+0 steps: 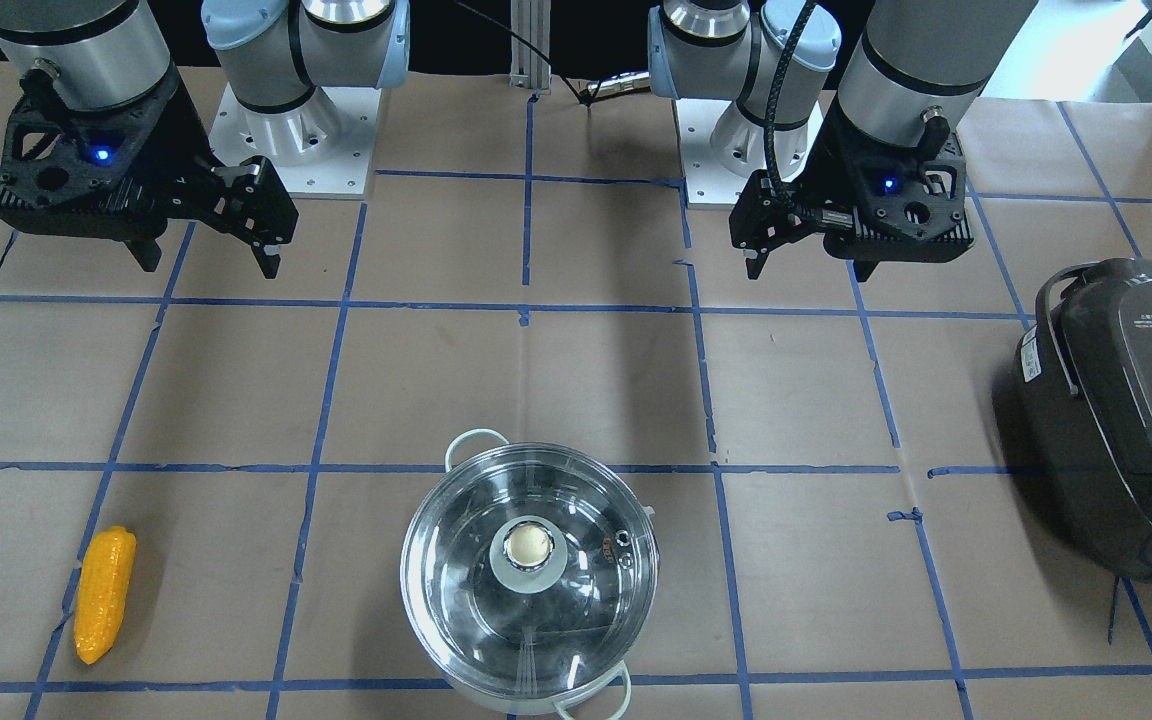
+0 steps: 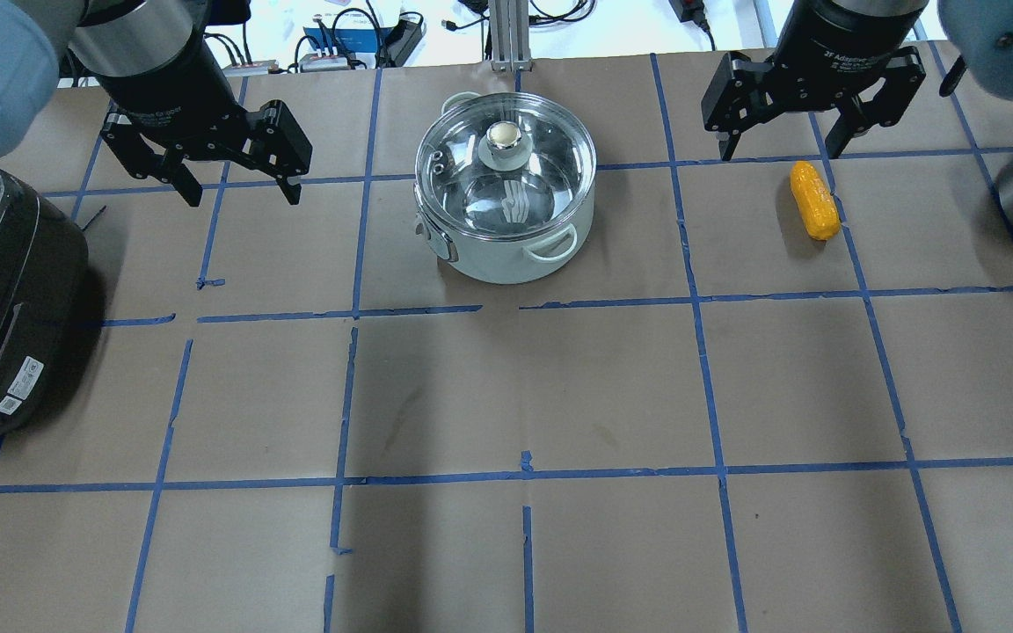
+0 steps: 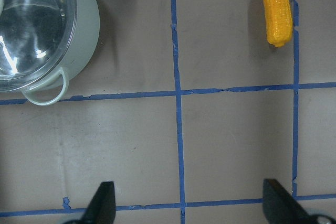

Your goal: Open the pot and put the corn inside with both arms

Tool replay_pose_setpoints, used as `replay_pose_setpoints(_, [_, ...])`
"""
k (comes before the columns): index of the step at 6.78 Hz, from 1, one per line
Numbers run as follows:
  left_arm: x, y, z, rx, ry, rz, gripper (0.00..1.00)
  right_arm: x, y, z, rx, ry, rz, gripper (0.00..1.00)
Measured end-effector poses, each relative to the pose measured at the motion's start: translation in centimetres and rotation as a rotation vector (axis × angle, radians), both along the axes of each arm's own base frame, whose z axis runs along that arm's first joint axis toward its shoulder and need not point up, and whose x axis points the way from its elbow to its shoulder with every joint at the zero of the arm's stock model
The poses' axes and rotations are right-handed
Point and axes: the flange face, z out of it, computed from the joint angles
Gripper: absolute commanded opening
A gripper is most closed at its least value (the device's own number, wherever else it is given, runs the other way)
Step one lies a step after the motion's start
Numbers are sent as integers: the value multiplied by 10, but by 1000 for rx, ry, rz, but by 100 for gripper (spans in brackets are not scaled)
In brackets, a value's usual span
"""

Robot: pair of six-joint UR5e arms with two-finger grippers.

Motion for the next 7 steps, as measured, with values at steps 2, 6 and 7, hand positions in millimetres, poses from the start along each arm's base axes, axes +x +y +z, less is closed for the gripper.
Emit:
replay_pose_setpoints(2, [1, 0, -1, 1, 0, 0, 100, 0, 0, 0, -1, 0, 0, 100])
replay_pose_setpoints(6, [2, -3, -4, 4, -3, -4, 100, -11, -18, -2, -1, 10, 15, 100])
replay_pose_setpoints(7, [3, -6, -5, 4, -6, -2, 100, -22, -25, -11, 13, 12, 48, 100])
